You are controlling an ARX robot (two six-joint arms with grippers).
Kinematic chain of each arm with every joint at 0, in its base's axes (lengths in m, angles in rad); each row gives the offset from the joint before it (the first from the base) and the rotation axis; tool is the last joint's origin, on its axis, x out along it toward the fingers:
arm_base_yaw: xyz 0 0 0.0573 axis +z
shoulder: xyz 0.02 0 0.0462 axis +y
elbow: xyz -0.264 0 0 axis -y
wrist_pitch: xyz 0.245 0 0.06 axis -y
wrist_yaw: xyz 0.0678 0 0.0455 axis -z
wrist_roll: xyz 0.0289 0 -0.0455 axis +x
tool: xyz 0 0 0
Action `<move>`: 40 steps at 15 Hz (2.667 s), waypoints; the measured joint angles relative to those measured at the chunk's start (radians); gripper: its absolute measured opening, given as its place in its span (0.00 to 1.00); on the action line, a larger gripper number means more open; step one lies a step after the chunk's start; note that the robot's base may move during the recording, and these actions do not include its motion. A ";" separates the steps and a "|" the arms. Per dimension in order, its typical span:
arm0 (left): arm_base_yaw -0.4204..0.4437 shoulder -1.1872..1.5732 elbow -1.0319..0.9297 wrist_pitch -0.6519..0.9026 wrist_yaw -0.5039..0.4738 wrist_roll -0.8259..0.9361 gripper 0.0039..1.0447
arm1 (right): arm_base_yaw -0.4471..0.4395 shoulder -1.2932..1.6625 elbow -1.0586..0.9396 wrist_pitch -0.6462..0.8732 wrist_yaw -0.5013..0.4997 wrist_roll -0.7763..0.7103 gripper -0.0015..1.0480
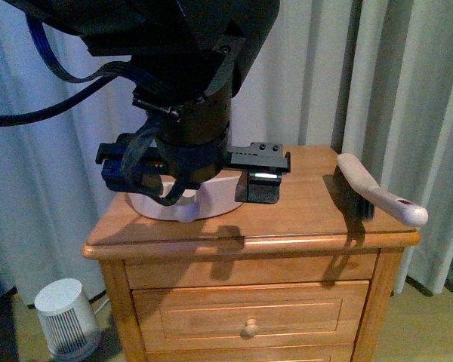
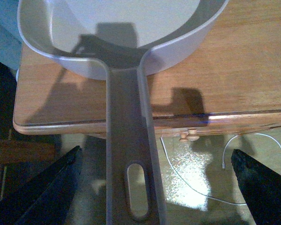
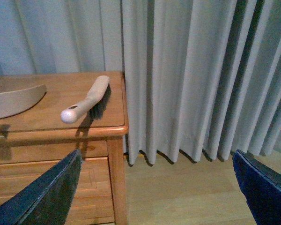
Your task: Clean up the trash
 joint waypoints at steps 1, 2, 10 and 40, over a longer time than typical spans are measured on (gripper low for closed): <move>0.000 0.005 0.005 0.000 -0.001 0.002 0.93 | 0.000 0.000 0.000 0.000 0.000 0.000 0.93; 0.001 0.013 0.016 0.001 -0.004 0.004 0.93 | 0.000 0.000 0.000 0.000 0.000 0.000 0.93; 0.027 0.102 0.047 0.013 -0.011 0.027 0.93 | 0.000 0.000 0.000 0.000 0.000 0.000 0.93; 0.533 -1.280 -1.010 0.712 0.444 0.726 0.27 | 0.000 0.000 0.000 0.000 0.000 0.000 0.93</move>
